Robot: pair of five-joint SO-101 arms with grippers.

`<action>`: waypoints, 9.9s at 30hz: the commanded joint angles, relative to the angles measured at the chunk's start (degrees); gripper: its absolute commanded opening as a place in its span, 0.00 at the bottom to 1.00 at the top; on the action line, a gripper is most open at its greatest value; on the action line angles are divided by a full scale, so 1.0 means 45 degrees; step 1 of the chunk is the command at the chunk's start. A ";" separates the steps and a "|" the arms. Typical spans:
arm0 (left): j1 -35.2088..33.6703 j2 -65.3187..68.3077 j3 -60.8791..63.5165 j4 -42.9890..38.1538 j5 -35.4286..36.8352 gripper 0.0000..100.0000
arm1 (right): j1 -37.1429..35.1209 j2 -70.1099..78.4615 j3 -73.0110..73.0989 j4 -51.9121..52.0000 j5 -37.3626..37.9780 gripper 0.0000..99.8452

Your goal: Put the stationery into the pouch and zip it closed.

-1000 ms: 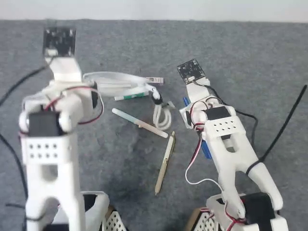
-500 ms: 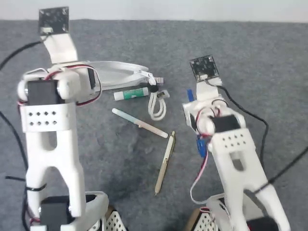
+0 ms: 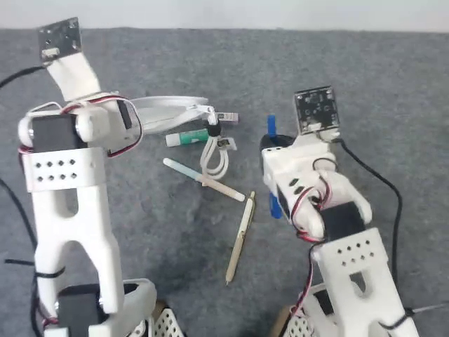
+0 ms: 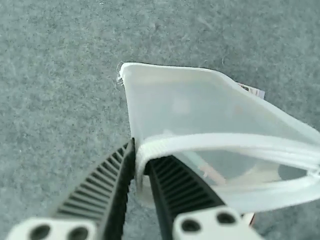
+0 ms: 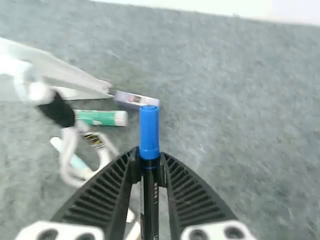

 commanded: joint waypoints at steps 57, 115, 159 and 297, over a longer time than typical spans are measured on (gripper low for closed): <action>-0.0352 0.0293 0.0479 -0.1074 0.1446 0.01 | -0.3683 0.5968 -0.0313 -2.0562 -0.0039 0.01; -0.0410 0.0313 0.0830 -0.1407 0.1426 0.01 | -0.3702 0.6242 0.1211 -1.7123 -0.0117 0.01; -0.0430 0.0293 0.1045 -0.1543 0.1426 0.01 | -0.4523 0.1905 0.0098 -0.3604 -0.0117 0.20; -0.0996 0.0293 0.1182 -0.1621 0.1387 0.01 | -0.2764 0.2510 -0.5744 0.7492 -0.2598 0.01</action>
